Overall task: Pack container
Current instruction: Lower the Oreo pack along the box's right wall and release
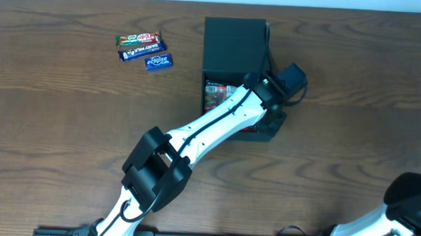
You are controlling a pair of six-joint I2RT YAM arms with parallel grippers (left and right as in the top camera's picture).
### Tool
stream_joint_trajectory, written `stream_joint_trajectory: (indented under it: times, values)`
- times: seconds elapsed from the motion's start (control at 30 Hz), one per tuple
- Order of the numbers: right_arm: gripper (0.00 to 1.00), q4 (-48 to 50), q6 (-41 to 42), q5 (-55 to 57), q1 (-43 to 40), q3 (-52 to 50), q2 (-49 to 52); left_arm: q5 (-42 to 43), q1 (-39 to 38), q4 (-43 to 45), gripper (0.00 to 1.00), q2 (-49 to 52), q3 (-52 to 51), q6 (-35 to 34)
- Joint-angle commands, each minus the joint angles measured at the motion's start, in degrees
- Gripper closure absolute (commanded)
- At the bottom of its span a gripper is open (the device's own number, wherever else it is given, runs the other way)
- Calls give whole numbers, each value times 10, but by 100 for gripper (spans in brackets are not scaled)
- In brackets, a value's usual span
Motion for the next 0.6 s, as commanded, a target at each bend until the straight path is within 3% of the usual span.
stream_joint_trajectory:
  times: [0.0,0.57]
  values:
    - [1,0,8,-6,-5,-5,5,5,0,12,94,-10,26,22]
    - [1,-1,8,-6,-5,-5,14,-5,0,39,94,15,2,22]
